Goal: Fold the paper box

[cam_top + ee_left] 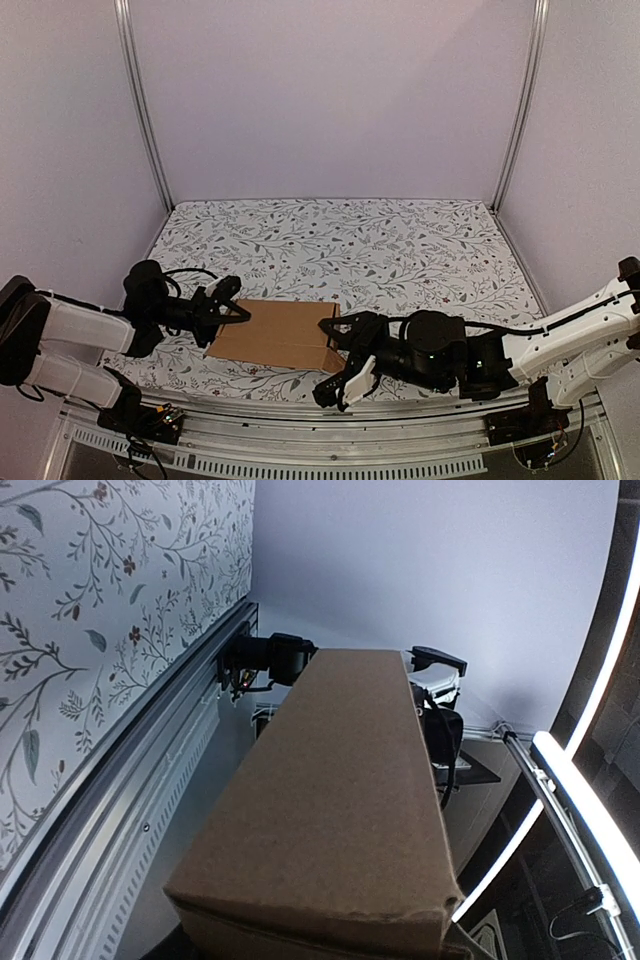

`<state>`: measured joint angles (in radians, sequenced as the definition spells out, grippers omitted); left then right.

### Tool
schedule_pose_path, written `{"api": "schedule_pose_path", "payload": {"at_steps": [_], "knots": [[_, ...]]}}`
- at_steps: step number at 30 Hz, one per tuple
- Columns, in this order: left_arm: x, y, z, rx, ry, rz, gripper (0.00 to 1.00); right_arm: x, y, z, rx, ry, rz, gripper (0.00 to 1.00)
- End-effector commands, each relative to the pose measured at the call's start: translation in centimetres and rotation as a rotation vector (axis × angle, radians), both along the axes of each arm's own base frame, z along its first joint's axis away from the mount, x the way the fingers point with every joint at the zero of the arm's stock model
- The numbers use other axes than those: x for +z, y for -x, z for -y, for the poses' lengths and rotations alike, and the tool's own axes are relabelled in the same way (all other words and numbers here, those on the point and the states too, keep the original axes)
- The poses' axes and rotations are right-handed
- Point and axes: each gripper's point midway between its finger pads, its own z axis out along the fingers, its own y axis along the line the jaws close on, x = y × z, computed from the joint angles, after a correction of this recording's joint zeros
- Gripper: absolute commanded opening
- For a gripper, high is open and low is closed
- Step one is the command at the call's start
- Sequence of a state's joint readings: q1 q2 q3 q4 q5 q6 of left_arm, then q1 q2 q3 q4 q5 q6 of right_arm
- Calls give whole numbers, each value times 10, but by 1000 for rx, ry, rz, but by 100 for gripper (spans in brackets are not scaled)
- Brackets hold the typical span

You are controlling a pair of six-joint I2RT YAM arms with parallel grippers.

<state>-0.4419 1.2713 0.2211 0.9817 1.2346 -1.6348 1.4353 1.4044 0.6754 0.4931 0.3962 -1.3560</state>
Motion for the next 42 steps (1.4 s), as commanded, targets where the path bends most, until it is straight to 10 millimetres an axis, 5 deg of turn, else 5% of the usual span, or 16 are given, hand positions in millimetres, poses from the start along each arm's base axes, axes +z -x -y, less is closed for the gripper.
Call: {"api": "schedule_pose_path", "payload": {"at_steps": [1, 7, 19, 32, 42], "knots": [[0, 2, -3, -5, -3, 35, 10, 10, -1, -3, -21, -50, 4, 51], [2, 1, -3, 3, -13, 53, 50, 14, -3, -2, -47, -97, -27, 47], [4, -2, -9, 56, -139, 198, 89, -5, -11, 20, -154, -104, -197, 44], [22, -21, -41, 234, -450, 514, 92, -41, -15, 52, -247, -136, -703, 42], [58, -26, -43, 310, -389, 678, 85, -51, -20, 44, -227, -216, -1207, 38]]}}
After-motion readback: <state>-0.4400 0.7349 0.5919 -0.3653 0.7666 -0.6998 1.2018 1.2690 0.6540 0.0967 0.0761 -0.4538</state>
